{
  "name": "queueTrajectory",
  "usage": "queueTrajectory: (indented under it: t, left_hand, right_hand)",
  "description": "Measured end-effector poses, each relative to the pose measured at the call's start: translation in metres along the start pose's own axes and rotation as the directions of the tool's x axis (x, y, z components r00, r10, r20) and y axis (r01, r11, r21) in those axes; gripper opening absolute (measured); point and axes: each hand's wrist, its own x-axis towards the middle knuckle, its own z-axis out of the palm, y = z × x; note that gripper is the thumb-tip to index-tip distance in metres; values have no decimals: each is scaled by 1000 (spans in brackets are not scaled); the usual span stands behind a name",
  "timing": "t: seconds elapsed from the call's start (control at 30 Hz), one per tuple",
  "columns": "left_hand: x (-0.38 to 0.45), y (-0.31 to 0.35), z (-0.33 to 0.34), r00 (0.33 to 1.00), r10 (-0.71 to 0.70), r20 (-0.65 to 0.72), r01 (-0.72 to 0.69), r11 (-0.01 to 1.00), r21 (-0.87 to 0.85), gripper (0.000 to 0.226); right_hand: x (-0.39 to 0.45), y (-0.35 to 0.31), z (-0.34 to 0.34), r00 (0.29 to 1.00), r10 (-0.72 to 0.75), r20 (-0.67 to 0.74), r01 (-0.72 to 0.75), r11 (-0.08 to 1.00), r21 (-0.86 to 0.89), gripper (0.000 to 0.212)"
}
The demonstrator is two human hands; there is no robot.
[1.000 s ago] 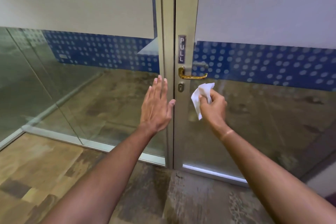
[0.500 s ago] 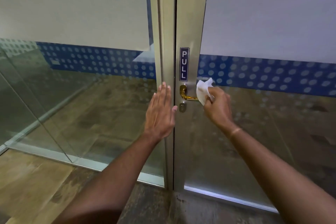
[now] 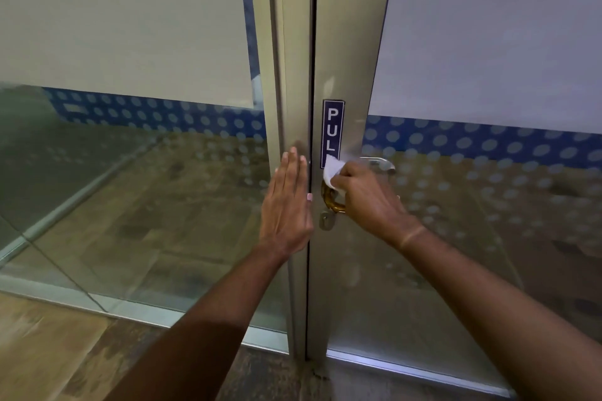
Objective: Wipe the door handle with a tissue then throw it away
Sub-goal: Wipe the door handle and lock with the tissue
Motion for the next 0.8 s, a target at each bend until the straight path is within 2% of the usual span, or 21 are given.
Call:
queueTrajectory:
  t: [0.13, 0.27, 0.37, 0.43, 0.53, 0.67, 0.8]
  left_hand:
    - [9, -9, 7, 998, 56, -14, -57, 997, -56, 73]
    - [20, -20, 16, 993, 115, -37, -118, 989, -85, 74]
    - [23, -28, 25, 990, 135, -45, -137, 989, -54, 85]
    - [25, -34, 30, 983, 168, -68, -170, 985, -31, 88]
    - [31, -42, 32, 969, 218, -118, -222, 975, -19, 93]
    - [40, -48, 33, 945, 277, -174, -278, 960, 20, 90]
    - [43, -48, 36, 936, 309, -168, -304, 951, 57, 87]
  right_hand:
    - [4, -5, 8, 995, -26, 96, 26, 1000, 3, 21]
    - [13, -15, 5, 987, 54, 150, -69, 993, 97, 19]
    - [18, -28, 6, 975, 178, 132, -201, 961, 190, 37]
    - [20, -34, 11, 956, 279, 92, -290, 943, 165, 43]
    - [23, -41, 17, 921, 389, 13, -388, 915, 105, 34]
    - [27, -48, 23, 899, 435, -52, -427, 897, 117, 26]
    - [29, -50, 36, 832, 550, -68, -543, 834, 94, 23]
